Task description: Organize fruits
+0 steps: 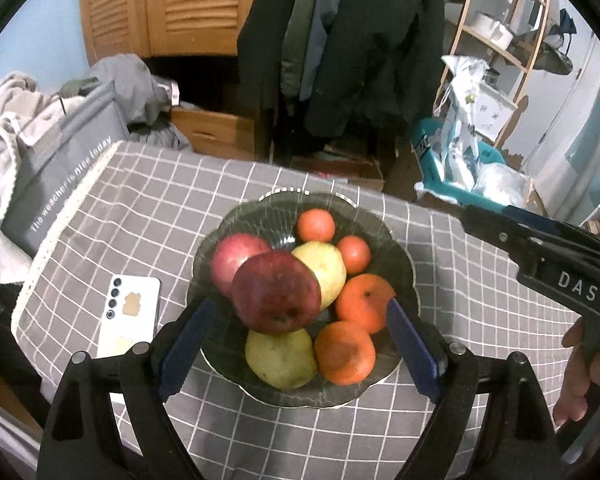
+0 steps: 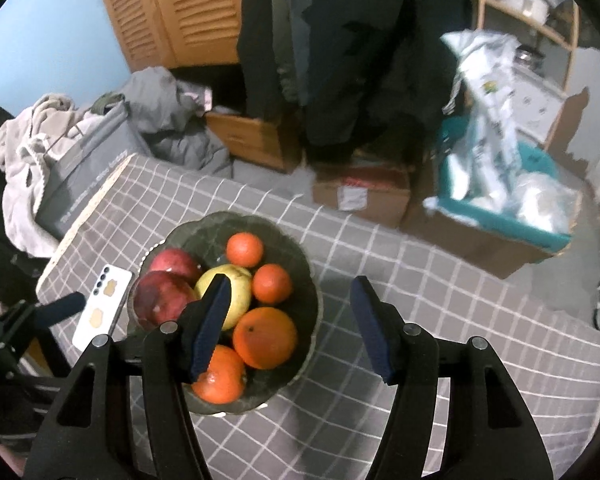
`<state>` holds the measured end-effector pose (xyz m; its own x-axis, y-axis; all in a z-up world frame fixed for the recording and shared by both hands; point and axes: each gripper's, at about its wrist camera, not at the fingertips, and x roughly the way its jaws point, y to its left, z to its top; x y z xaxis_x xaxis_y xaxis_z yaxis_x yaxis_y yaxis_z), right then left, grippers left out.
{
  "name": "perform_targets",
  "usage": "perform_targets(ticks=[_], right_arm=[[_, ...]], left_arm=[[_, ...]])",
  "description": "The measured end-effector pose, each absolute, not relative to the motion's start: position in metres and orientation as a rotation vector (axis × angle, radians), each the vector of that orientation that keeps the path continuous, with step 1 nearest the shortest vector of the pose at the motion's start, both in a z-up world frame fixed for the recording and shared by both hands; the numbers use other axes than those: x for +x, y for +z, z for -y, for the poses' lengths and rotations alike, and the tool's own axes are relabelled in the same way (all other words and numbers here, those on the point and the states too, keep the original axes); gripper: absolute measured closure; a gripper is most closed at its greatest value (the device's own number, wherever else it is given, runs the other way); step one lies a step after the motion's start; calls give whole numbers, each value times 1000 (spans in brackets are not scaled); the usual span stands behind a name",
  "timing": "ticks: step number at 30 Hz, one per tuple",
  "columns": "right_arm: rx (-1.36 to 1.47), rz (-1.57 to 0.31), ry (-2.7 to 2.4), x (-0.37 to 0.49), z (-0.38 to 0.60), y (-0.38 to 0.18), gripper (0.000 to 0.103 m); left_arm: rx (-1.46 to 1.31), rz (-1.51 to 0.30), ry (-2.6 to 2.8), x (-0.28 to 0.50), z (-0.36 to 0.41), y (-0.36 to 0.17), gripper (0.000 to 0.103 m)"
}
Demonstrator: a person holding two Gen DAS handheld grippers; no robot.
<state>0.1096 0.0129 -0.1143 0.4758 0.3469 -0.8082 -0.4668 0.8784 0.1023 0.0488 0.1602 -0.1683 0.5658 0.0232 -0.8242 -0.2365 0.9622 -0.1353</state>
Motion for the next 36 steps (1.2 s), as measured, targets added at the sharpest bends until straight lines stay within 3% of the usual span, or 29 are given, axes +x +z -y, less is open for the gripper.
perform_targets(ticks=[7,15,36], right_arm=[[-184,-855,424,90,7,-78,32],[-178,-752,374,65,32,-37,24],[-129,-573,303,13,94,25,22]], left_arm=[[-197,-884,156,38,-149,-135,13],[-166,-753,145,22,-136,-92,1],[-72,-557,143,-9,-102,-24,1]])
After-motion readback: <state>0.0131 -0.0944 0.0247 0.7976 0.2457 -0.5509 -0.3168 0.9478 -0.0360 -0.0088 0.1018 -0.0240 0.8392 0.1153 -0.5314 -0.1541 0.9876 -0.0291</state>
